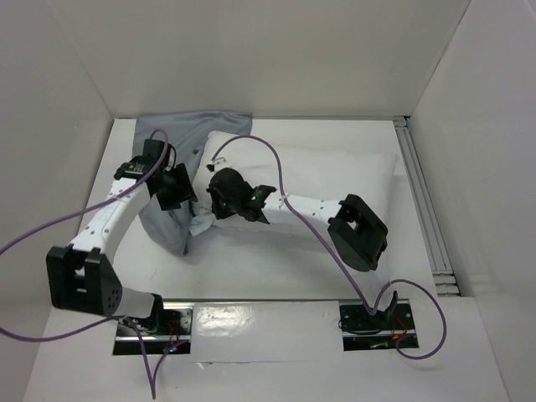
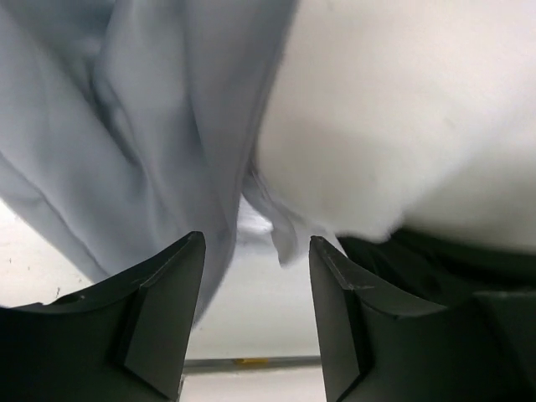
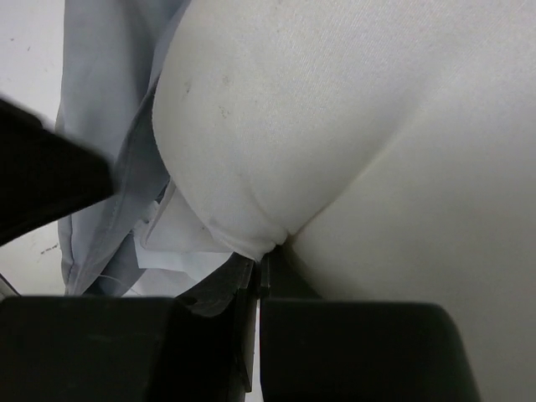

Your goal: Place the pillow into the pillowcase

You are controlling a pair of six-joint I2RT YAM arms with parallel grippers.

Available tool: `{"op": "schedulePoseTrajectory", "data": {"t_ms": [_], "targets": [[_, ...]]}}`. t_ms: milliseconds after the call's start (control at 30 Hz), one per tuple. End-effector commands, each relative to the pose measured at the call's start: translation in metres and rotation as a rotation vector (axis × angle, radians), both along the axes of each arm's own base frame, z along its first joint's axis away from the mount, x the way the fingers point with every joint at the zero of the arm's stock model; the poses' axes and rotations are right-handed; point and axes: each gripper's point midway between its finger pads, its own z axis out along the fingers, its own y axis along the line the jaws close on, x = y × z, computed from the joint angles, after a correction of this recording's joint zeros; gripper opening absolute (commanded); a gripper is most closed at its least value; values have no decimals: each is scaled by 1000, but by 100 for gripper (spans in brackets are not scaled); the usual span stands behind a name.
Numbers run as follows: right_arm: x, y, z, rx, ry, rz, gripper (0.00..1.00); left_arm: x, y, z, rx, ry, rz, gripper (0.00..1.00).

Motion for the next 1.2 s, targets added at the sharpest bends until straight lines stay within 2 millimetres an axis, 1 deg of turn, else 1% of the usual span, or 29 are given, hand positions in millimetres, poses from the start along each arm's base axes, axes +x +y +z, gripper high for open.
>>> {"op": "schedulePoseTrajectory", "data": {"t_ms": [0, 67, 133, 167, 200, 267, 333, 367, 400, 433, 467, 500, 533, 567, 600, 633, 667, 700, 733, 767, 833, 867, 900, 933, 967, 1000, 1067, 1100, 1167], "targets": [[-2, -8, 11, 10, 3, -7, 0, 24, 4, -24, 39, 35, 1, 65], [-2, -8, 11, 10, 3, -7, 0, 27, 4, -38, 43, 74, 1, 65], [-1, -6, 15, 18, -2, -7, 0, 30, 5, -52, 52, 107, 13, 62], [-1, -6, 15, 18, -2, -7, 0, 33, 7, -52, 61, 98, 33, 59], [-1, -6, 15, 18, -2, -7, 0, 33, 9, -58, 72, 107, 38, 55], [-1, -6, 15, 18, -2, -7, 0, 40, 14, -60, 82, 114, 52, 29], [-2, -5, 15, 15, -4, 6, 0, 46, 16, -55, 80, 107, 61, 4], [-4, -7, 17, 13, -2, 6, 0, 53, 12, -47, 60, 94, 52, 0], [-5, -9, 15, 4, 4, 6, 0, 56, 10, -37, 51, 67, 37, 0], [-4, -9, 20, 6, -7, 13, 0, 60, 7, -28, 38, 42, 31, 0], [-10, -14, 18, -3, 6, 20, 0, 66, 4, -11, 23, 5, 26, 0], [-13, -16, 22, 5, 8, 29, 0, 69, 3, 3, 16, -37, 12, 0], [-17, -18, 22, 6, 14, 36, 0, 71, 3, 10, 15, -46, 12, 0], [-19, -21, 22, 3, 16, 36, 0, 79, 1, 31, 9, -105, -3, 0], [-30, -24, 15, -10, 32, 55, 0, 80, -1, 39, 0, -115, -8, 0], [-33, -28, 21, -1, 26, 55, 0, 82, -1, 47, 5, -130, -16, 0], [-43, -32, 14, -17, 37, 67, 0, 85, -3, 56, -3, -142, -22, 0], [-46, -37, 13, -26, 44, 67, 0, 89, -2, 58, -16, -144, -21, 0], [-58, -34, 20, -16, 36, 92, 0, 91, -3, 62, -20, -157, -34, 0], [-62, -35, 21, -19, 31, 94, 0, 94, 0, 62, -19, -156, -25, 0], [-78, -38, 13, -55, 44, 113, 0, 96, -5, 62, -45, -151, -43, 0], [-80, -39, 18, -56, 33, 111, 0, 95, -8, 62, -57, -150, -52, 0], [-90, -40, 18, -68, 33, 125, 0, 94, -10, 63, -67, -150, -59, 0], [-94, -40, 17, -82, 30, 125, 0, 95, -7, 63, -72, -148, -43, 0], [-96, -41, 22, -80, 23, 115, 0, 93, -6, 58, -71, -136, -42, 0], [-97, -48, 20, -96, 23, 107, 0, 92, -7, 54, -77, -124, -34, 0], [-105, -49, 22, -105, 28, 136, 0, 88, -4, 60, -84, -137, -30, 0], [-107, -52, 23, -125, 39, 136, 7, 88, -2, 60, -87, -139, -37, 0], [-104, -57, 32, -154, 9, 145, 28, 83, -4, 66, -93, -155, -54, 0]]}}
